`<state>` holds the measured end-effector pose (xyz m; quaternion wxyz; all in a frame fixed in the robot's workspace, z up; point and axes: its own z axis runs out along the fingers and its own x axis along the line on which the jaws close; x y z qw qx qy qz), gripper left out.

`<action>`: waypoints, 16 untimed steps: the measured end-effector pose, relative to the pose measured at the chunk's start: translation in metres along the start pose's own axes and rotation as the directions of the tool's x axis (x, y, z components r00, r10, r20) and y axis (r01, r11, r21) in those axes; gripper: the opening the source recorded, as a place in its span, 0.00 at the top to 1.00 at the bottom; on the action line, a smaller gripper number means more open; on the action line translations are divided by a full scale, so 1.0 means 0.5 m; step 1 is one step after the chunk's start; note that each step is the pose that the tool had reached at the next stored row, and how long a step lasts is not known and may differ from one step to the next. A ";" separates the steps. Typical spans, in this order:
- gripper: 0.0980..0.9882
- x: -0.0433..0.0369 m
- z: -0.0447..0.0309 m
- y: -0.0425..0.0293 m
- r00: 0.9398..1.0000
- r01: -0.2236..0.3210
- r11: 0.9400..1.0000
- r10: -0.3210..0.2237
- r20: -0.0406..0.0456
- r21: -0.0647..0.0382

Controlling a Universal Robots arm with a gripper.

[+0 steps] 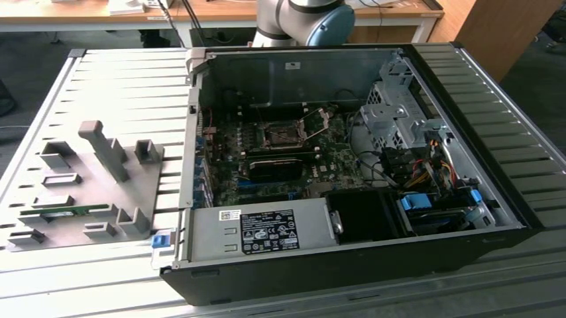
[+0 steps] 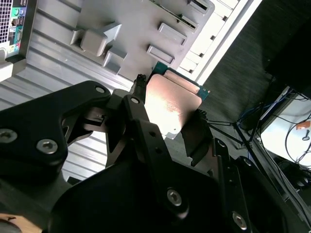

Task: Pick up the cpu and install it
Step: 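Pick up the cpu and move it towards the insertion slot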

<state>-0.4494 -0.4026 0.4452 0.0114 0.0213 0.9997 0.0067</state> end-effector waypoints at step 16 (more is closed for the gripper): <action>0.50 -0.030 0.001 0.002 1.000 0.000 1.000 0.000 0.000 0.000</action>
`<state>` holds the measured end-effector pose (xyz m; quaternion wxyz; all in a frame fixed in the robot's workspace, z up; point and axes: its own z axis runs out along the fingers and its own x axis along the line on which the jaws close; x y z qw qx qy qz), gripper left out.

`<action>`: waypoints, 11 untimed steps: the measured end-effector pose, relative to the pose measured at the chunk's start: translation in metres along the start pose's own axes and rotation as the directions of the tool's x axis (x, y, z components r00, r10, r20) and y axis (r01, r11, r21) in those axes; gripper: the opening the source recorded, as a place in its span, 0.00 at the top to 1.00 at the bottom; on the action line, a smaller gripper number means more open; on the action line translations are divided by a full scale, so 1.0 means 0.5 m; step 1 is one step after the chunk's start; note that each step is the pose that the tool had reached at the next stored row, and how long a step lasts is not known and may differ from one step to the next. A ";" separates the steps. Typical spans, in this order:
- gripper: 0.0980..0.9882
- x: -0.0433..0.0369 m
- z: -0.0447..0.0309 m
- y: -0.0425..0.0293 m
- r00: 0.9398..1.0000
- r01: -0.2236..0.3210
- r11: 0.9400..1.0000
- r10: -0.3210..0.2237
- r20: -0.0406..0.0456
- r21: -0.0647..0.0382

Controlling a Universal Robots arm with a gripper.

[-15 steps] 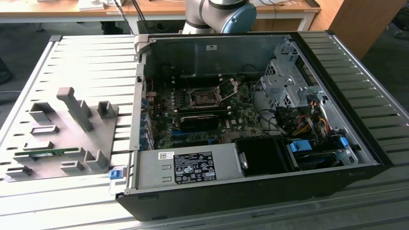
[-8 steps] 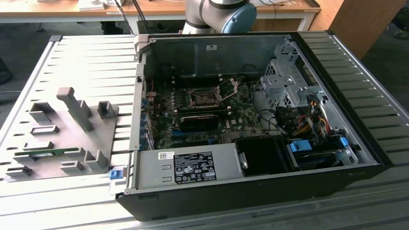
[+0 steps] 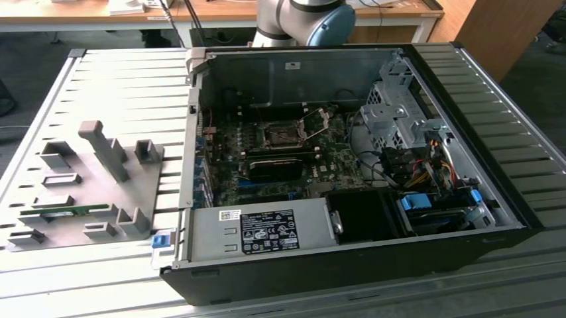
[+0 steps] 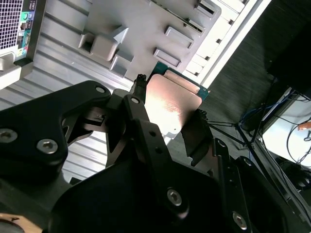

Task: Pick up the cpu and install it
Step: 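Pick up the cpu and move it towards the insertion slot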

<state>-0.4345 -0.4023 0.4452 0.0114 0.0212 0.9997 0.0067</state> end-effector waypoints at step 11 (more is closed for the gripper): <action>0.50 -0.019 0.000 0.001 1.000 0.000 1.000 0.000 0.000 0.000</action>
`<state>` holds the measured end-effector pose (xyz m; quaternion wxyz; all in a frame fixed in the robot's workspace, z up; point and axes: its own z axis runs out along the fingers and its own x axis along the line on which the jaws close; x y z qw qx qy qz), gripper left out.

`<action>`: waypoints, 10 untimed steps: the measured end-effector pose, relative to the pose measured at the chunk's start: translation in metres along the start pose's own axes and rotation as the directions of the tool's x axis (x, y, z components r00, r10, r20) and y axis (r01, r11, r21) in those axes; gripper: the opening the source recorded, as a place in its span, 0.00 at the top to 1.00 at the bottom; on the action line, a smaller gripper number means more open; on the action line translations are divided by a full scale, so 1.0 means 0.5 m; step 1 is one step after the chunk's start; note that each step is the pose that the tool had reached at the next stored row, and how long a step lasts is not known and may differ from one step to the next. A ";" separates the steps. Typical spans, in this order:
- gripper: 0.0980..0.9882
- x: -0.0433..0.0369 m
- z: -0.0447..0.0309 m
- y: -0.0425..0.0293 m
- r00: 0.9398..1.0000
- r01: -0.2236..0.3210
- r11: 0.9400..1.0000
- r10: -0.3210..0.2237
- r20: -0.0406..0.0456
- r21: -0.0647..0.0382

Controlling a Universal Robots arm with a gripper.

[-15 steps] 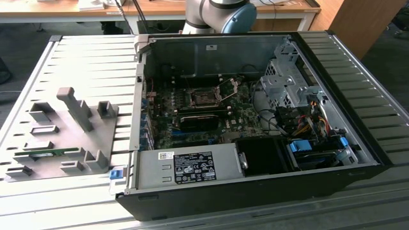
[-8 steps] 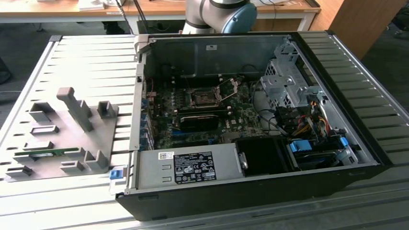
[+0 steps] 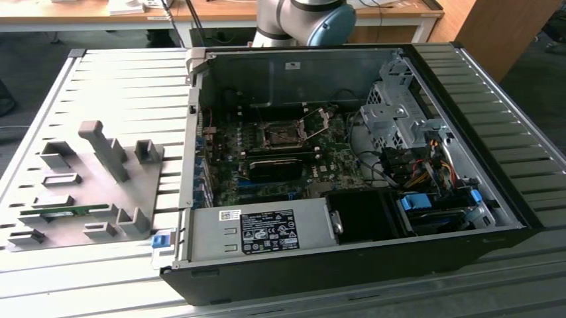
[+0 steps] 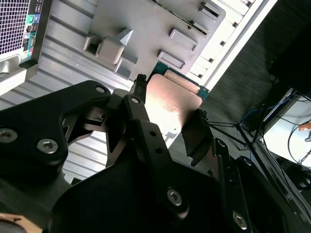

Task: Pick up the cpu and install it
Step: 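Pick up the cpu and move it towards the insertion slot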

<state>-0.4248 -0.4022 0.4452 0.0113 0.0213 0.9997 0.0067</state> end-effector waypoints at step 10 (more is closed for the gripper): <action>0.50 -0.016 0.000 0.001 1.000 0.000 1.000 0.000 0.000 0.000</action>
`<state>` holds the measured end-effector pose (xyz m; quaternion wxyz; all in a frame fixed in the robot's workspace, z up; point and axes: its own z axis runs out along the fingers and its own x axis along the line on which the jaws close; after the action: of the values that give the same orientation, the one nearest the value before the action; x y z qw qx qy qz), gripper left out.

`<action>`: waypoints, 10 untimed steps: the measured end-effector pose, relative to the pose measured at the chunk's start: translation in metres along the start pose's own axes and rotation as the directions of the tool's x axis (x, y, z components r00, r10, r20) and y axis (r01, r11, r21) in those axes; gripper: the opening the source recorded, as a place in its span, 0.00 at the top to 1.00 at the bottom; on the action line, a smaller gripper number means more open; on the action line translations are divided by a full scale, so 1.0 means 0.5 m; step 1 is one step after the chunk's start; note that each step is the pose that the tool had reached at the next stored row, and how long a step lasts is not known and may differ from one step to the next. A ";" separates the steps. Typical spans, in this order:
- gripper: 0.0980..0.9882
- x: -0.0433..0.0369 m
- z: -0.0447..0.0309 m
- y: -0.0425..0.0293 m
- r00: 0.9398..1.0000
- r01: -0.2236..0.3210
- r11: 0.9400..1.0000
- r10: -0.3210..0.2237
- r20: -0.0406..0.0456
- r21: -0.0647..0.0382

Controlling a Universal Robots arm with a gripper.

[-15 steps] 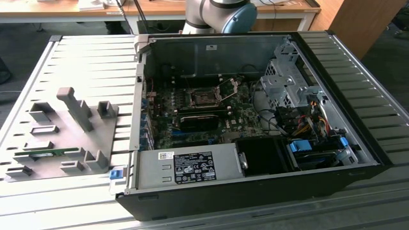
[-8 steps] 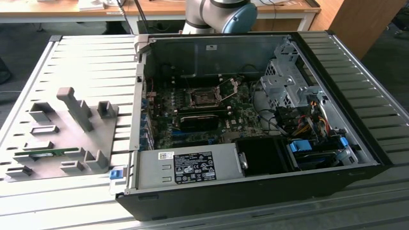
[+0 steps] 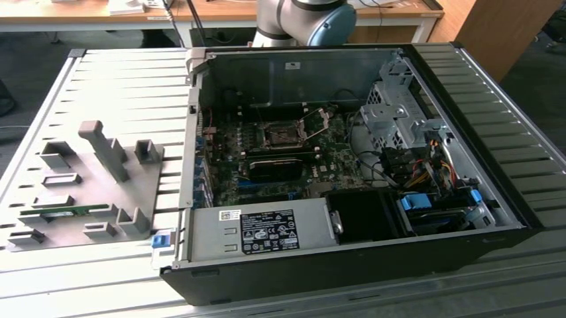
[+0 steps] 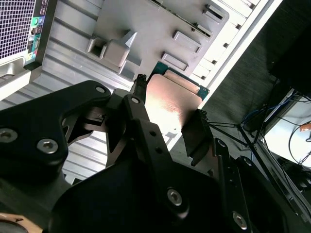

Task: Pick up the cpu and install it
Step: 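Pick up the cpu and move it towards the insertion slot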

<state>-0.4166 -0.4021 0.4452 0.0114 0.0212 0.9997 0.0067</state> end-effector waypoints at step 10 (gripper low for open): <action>0.50 -0.017 0.000 0.001 1.000 0.000 1.000 0.000 0.000 0.000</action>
<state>-0.4079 -0.4021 0.4452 0.0114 0.0212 0.9997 0.0067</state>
